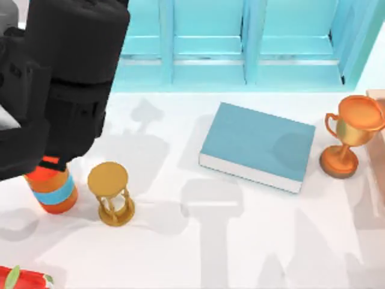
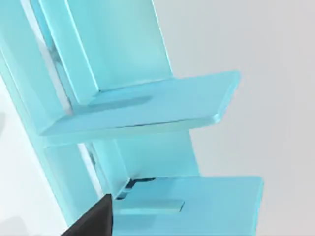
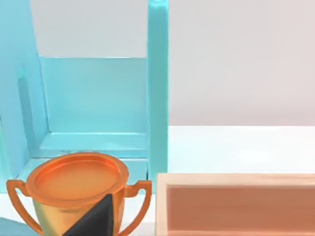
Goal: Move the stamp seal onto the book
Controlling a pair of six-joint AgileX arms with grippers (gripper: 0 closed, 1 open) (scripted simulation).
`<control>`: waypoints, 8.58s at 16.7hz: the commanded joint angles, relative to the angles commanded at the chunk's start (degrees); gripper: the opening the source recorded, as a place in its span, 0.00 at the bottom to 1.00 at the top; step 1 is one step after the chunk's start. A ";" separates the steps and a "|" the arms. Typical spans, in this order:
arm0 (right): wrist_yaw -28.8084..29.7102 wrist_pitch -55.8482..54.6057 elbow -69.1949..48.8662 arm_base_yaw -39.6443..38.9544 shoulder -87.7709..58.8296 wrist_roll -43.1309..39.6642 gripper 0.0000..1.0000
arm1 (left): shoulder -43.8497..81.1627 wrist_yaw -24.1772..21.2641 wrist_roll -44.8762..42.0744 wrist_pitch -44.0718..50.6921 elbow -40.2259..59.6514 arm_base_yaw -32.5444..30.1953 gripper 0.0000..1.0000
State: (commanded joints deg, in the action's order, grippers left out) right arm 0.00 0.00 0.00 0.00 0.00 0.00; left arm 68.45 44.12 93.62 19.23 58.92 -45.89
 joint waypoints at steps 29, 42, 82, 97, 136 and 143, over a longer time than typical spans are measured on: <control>0.21 5.34 -5.98 1.65 -6.13 -0.88 1.00 | -68.45 -44.12 -93.62 -19.23 -58.92 45.89 1.00; 0.65 51.16 -63.65 12.66 -77.02 -10.81 1.00 | -68.45 -44.12 -93.62 -19.23 -58.92 45.89 1.00; 0.06 49.27 -71.54 16.46 -112.00 -15.53 0.40 | -68.45 -44.12 -93.62 -19.23 -58.92 45.89 1.00; 0.08 49.42 -71.70 16.35 -111.80 -15.37 0.00 | -68.45 -44.12 -93.62 -19.23 -58.92 45.89 1.00; 0.42 77.63 -123.08 -27.71 -135.08 29.07 0.00 | -68.45 -44.12 -93.62 -19.23 -58.92 45.89 1.00; 0.39 78.16 -124.24 -27.68 -135.38 29.11 0.00 | -68.45 -44.12 -93.62 -19.23 -58.92 45.89 1.00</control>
State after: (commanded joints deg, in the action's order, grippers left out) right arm 0.39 78.16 -124.24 -27.68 -135.38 29.11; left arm 0.00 0.00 0.00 0.00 0.00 0.00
